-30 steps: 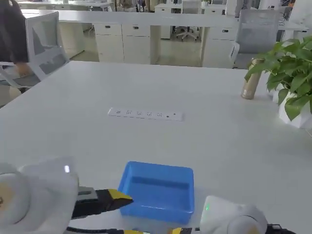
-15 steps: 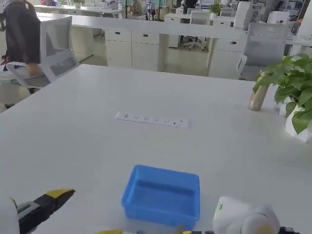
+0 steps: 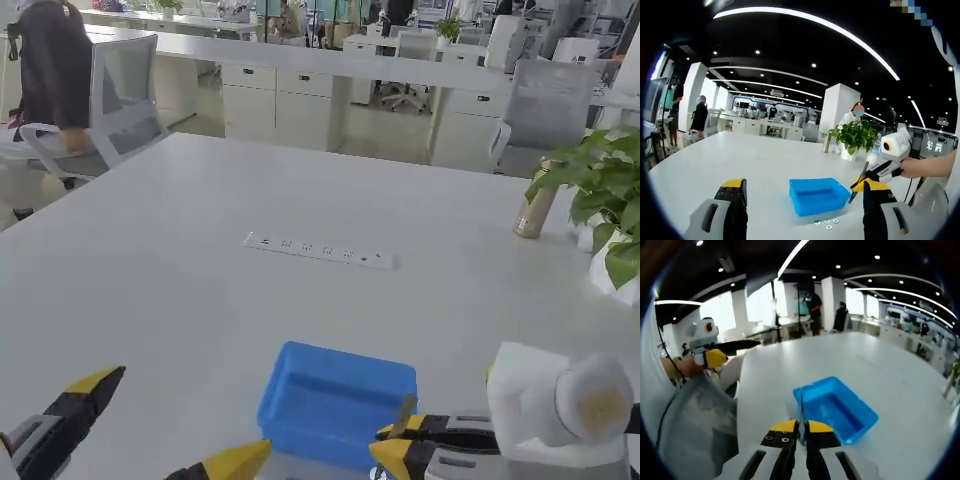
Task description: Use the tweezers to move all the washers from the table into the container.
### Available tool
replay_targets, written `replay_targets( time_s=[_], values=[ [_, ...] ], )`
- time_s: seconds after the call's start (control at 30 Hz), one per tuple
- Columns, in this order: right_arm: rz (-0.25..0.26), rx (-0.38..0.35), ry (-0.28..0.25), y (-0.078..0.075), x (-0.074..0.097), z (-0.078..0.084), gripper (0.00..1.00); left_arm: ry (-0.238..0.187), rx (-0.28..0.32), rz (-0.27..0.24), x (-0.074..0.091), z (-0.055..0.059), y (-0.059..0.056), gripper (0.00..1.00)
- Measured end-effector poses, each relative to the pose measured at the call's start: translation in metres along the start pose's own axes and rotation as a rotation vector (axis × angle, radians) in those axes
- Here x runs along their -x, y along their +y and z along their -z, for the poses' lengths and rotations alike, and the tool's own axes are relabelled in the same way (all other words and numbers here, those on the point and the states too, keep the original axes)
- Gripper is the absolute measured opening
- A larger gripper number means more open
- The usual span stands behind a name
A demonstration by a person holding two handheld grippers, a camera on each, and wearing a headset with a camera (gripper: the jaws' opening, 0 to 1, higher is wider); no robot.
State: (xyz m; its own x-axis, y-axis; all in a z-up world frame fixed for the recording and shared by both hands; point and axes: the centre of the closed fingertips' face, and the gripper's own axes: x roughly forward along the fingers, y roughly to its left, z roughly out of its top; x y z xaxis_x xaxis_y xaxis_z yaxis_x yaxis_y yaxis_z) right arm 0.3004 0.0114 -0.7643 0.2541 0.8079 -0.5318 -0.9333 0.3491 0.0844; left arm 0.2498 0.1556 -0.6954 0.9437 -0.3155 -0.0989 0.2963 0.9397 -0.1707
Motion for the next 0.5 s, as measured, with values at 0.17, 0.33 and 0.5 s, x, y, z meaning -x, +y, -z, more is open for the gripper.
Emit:
replay_targets(
  time_s=[0.17,0.33,0.5],
  values=[
    [0.003,-0.085,-0.069,-0.011,0.003,-0.021,0.02,0.056,-0.072,0.01,-0.001,0.009,-0.004,0.98],
    [0.047,-0.199,-0.124,-0.04,-0.001,-0.031,0.03,0.097,-0.118,0.019,-0.002,0.016,-0.005,0.97],
    [0.098,-0.233,-0.076,-0.064,-0.015,-0.021,0.03,0.118,-0.141,0.017,-0.001,0.02,-0.003,0.95]
  ],
)
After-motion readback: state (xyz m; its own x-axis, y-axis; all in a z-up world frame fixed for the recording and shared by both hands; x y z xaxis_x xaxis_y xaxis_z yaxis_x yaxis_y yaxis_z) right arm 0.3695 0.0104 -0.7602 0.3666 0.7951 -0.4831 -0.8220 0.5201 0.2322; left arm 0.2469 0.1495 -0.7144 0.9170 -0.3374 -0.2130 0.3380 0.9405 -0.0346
